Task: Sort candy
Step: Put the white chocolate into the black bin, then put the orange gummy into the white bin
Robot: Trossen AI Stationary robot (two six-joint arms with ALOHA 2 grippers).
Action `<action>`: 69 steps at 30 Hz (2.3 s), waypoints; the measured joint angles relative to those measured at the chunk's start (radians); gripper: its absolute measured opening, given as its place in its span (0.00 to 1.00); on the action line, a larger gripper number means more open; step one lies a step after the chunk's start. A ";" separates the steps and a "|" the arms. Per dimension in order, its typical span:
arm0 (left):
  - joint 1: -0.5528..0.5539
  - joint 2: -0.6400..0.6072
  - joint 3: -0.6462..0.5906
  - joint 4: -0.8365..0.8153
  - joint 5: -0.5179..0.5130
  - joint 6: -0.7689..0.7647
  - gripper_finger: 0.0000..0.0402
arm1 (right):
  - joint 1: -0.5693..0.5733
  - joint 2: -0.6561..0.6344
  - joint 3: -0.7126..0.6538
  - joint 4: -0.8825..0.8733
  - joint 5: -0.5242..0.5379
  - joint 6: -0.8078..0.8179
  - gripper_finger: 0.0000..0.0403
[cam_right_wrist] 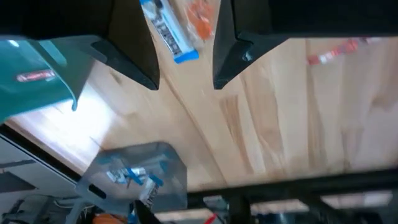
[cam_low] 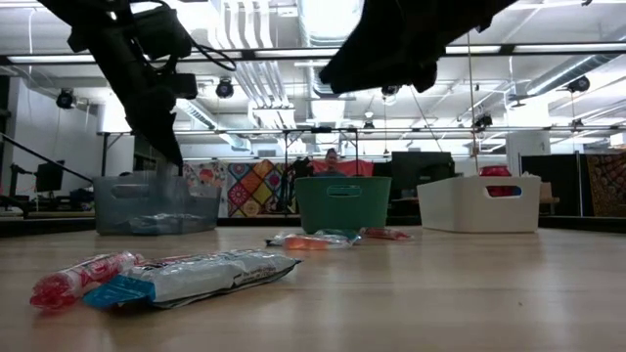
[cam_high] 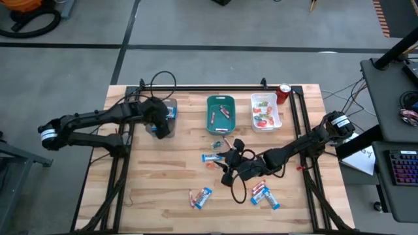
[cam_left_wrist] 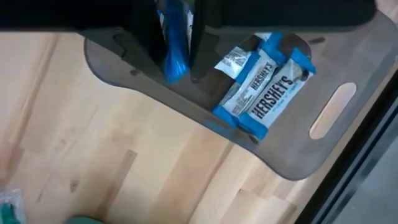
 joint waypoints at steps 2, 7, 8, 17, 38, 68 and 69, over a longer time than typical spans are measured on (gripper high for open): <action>0.000 0.000 0.000 0.002 -0.001 0.008 0.16 | 0.000 0.000 0.000 -0.027 -0.003 -0.005 0.37; 0.000 0.000 0.000 0.003 -0.037 0.010 0.24 | -0.002 0.000 0.000 -0.032 -0.003 -0.008 0.41; 0.000 -0.001 0.000 0.005 -0.042 0.010 0.26 | -0.002 0.000 0.000 -0.032 -0.003 -0.007 0.41; -0.014 -0.049 0.000 0.013 -0.044 -0.133 0.31 | -0.036 0.001 0.000 -0.066 -0.156 -0.014 0.44; -0.690 -0.109 -0.071 0.490 -0.394 -0.319 0.28 | -0.039 0.242 -0.001 -0.032 -0.196 -0.158 0.44; -0.814 0.113 -0.070 0.671 -0.514 -0.362 0.28 | -0.100 0.346 0.002 0.019 -0.266 -0.055 0.11; -0.814 0.114 -0.070 0.671 -0.517 -0.366 0.28 | -0.100 0.346 0.002 0.020 -0.266 -0.056 0.09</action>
